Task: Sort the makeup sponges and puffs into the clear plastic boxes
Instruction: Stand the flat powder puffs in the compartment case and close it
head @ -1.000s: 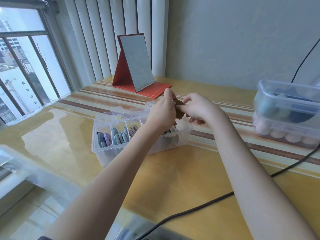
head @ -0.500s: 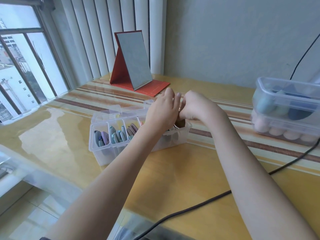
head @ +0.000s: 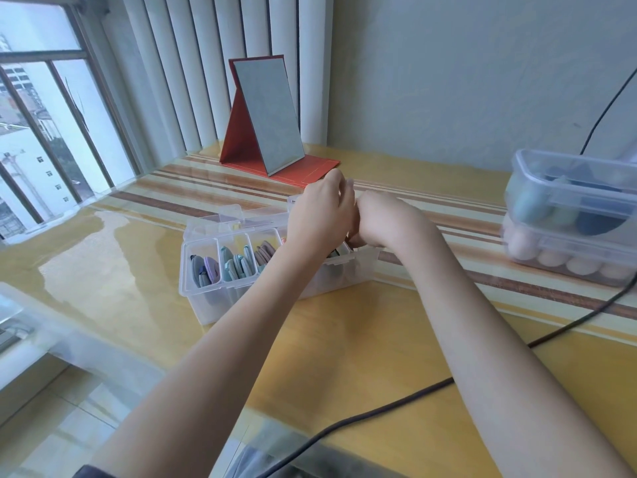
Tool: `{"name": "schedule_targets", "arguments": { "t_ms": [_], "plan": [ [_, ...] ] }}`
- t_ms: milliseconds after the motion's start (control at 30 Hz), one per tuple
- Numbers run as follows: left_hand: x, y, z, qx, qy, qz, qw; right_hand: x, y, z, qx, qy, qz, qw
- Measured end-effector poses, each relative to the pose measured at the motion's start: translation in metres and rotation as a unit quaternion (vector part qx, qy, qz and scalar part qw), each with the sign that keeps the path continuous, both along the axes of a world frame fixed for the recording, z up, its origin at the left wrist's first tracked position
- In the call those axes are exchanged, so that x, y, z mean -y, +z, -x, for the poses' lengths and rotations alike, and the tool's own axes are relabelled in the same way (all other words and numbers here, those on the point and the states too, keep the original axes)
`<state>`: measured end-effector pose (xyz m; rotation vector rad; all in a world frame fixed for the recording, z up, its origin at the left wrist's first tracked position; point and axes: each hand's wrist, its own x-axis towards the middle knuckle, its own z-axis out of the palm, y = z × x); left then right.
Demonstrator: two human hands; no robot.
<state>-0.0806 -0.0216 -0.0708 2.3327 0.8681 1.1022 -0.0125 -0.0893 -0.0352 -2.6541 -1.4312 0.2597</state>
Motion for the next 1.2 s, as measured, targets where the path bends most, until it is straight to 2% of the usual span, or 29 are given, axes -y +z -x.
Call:
{"name": "schedule_targets", "arguments": {
  "t_ms": [67,200,400,467,567,633,700,767,800,867,933,967,1067,1133,1200],
  "plan": [
    [-0.001,0.0,0.0,0.003,0.001,-0.001,1.0,-0.002,0.0,-0.003,-0.006,-0.005,-0.01,1.0],
    [-0.002,0.0,-0.001,0.012,0.001,-0.003,1.0,0.0,0.01,-0.006,-0.05,0.012,-0.089,0.995],
    [-0.003,0.0,-0.001,0.026,0.019,0.016,0.999,-0.005,-0.004,-0.008,-0.059,0.01,-0.028,0.998],
    [-0.004,0.006,0.003,0.031,0.026,0.046,0.998,-0.001,0.001,-0.009,-0.083,0.026,-0.059,0.994],
    [-0.013,0.019,0.026,0.03,0.046,0.046,0.997,0.003,0.004,-0.014,-0.108,0.011,-0.176,0.978],
    [-0.025,0.024,0.051,-0.024,0.105,0.011,0.994,0.001,-0.004,-0.016,-0.119,-0.018,-0.239,0.964],
    [-0.039,0.021,0.078,-0.158,0.19,0.017,0.969,-0.005,-0.018,-0.016,-0.195,-0.032,-0.222,0.955],
    [-0.052,0.01,0.103,-0.266,0.254,0.089,0.926,-0.013,-0.032,-0.015,-0.296,-0.033,-0.197,0.934],
    [-0.056,0.004,0.112,-0.276,0.27,0.137,0.912,-0.016,-0.037,-0.016,-0.334,-0.032,-0.2,0.921],
    [-0.063,-0.007,0.124,-0.204,0.262,0.231,0.915,-0.019,-0.042,-0.019,-0.371,-0.029,-0.226,0.9],
    [-0.073,-0.013,0.128,-0.032,0.217,0.327,0.919,-0.017,-0.043,-0.02,-0.395,-0.032,-0.26,0.881],
    [-0.078,-0.013,0.13,0.062,0.19,0.365,0.909,-0.016,-0.043,-0.021,-0.415,-0.025,-0.286,0.864],
    [-0.078,-0.012,0.131,0.292,0.11,0.424,0.85,-0.013,-0.043,-0.021,-0.506,-0.036,-0.372,0.777],
    [-0.07,-0.008,0.126,0.39,0.073,0.415,0.818,-0.009,-0.043,-0.028,-0.541,-0.072,-0.441,0.713],
    [-0.064,-0.004,0.115,0.453,0.05,0.417,0.786,0.003,-0.042,-0.035,-0.55,-0.108,-0.501,0.659]
  ]
}}
